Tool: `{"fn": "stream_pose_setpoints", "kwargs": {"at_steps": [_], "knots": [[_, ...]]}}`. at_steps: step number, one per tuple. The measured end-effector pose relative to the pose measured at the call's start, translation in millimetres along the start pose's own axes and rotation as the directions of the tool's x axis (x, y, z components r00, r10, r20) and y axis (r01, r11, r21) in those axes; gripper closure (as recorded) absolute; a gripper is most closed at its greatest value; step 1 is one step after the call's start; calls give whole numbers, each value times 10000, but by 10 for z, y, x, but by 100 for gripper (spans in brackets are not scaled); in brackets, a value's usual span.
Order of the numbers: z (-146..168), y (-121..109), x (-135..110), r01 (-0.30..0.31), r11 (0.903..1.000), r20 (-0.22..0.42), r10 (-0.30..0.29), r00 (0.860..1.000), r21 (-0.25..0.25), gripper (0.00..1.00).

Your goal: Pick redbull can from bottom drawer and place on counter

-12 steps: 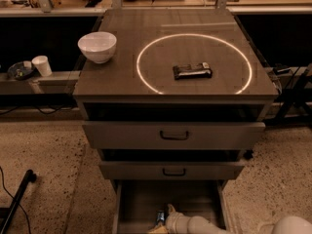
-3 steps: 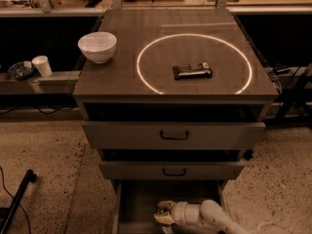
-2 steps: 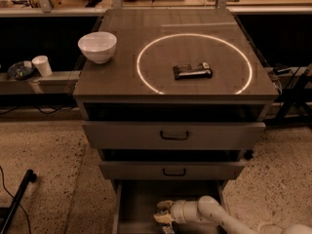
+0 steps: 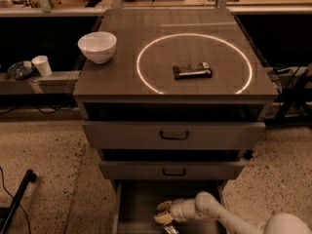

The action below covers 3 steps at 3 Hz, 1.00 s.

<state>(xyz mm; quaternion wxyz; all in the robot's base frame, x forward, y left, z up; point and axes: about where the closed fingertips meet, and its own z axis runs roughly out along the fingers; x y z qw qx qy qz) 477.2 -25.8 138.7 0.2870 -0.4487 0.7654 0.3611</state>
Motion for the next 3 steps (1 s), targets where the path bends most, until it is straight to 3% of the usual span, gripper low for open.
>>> {"fn": "stream_pose_setpoints", "kwargs": {"at_steps": [3], "knots": [[1,1,0,0,10000,0,0,10000,-2,27]]}}
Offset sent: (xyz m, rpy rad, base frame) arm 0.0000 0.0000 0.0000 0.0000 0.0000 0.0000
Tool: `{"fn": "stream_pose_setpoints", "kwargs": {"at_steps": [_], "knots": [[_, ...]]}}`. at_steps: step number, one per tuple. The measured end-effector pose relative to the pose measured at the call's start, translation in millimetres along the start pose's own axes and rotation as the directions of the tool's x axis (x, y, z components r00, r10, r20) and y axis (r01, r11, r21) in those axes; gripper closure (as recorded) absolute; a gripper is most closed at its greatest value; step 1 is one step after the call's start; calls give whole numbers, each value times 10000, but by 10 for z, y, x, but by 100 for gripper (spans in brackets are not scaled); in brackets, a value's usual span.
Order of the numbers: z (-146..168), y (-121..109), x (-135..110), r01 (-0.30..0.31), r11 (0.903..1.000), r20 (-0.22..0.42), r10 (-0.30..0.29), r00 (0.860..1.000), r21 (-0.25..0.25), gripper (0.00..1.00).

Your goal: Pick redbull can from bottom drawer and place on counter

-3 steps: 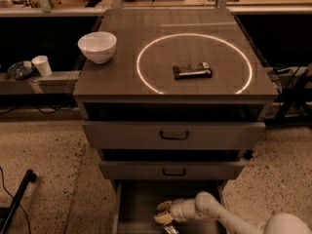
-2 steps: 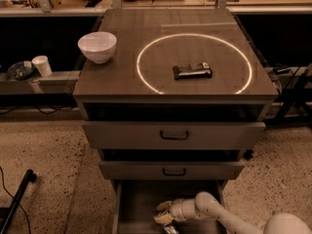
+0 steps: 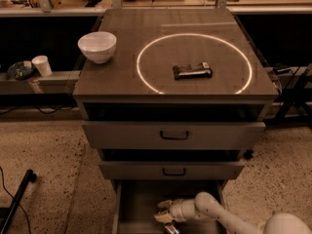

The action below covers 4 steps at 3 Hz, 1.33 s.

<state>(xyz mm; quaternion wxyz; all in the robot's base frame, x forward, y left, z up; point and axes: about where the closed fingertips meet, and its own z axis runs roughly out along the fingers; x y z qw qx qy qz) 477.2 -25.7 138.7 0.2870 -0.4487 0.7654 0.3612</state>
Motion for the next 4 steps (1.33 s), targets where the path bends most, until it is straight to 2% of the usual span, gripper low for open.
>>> {"fn": "stream_pose_setpoints", "kwargs": {"at_steps": [1,2,3,4], "knots": [[0,0,0,0,10000,0,0,10000,0,4],[0,0,0,0,10000,-1,0,10000,0,0],[12,15,21,75,9998,-157,-72,9999,205,0],[-94,53,130,387,9931,-563,-326,9979,1106,0]]}}
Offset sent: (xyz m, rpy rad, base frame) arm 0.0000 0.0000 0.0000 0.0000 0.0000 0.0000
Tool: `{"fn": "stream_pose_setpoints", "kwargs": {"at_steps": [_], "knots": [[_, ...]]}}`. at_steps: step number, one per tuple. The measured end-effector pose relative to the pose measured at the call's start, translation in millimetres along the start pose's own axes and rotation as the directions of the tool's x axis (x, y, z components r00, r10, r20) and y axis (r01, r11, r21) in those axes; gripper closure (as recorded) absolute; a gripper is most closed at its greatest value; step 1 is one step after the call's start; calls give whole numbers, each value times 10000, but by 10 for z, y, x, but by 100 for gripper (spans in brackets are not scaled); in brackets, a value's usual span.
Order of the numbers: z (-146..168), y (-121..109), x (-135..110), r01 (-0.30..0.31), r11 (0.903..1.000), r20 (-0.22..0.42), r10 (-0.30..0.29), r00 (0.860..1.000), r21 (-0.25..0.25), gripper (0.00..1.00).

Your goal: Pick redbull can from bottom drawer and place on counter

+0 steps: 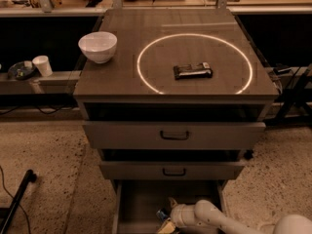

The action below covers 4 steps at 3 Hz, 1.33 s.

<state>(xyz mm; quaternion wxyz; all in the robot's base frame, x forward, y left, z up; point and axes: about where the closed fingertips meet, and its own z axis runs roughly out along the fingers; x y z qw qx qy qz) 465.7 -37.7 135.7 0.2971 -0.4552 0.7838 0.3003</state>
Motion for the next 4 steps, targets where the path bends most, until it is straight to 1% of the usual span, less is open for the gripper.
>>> {"fn": "stream_pose_setpoints", "kwargs": {"at_steps": [1,2,3,4], "knots": [[-17,3,67,252,9988,-91,-249,9996,418,0],[9,15,138,369,9982,-102,-365,9993,462,4],[28,21,196,513,9973,-157,-506,9986,531,20],[50,32,231,817,9951,-256,-803,9964,560,44]]}}
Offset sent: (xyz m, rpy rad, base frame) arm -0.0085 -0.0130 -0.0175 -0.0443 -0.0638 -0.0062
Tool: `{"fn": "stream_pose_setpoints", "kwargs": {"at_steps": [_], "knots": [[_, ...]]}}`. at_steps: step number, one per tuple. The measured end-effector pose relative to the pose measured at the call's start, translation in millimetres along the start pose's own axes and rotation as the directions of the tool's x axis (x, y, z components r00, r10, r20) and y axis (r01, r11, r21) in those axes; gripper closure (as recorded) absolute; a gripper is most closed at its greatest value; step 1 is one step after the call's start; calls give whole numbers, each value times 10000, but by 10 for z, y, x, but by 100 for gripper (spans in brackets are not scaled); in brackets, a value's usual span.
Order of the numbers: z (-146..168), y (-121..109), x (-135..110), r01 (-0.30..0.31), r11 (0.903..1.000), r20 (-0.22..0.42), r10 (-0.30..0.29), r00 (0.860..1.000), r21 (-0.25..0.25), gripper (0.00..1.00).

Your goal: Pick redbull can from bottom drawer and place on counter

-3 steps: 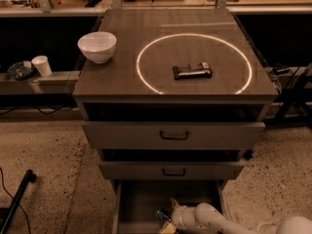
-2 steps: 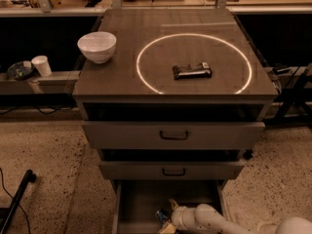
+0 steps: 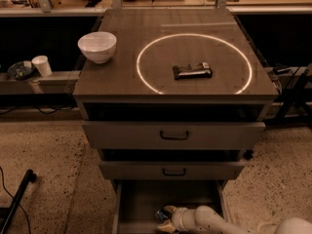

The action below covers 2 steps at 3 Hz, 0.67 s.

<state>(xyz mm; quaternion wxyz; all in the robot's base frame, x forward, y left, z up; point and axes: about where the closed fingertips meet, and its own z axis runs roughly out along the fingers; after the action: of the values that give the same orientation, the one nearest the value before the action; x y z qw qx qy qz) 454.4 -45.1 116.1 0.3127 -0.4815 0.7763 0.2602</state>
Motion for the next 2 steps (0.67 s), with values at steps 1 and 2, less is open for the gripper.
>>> {"fn": "stream_pose_setpoints", "kwargs": {"at_steps": [1,2], "knots": [[-9,-5,27,191,9997,-97,-190,9998,155,67],[-139,-58,-84,497,9987,188,-499,9986,111,90]]}}
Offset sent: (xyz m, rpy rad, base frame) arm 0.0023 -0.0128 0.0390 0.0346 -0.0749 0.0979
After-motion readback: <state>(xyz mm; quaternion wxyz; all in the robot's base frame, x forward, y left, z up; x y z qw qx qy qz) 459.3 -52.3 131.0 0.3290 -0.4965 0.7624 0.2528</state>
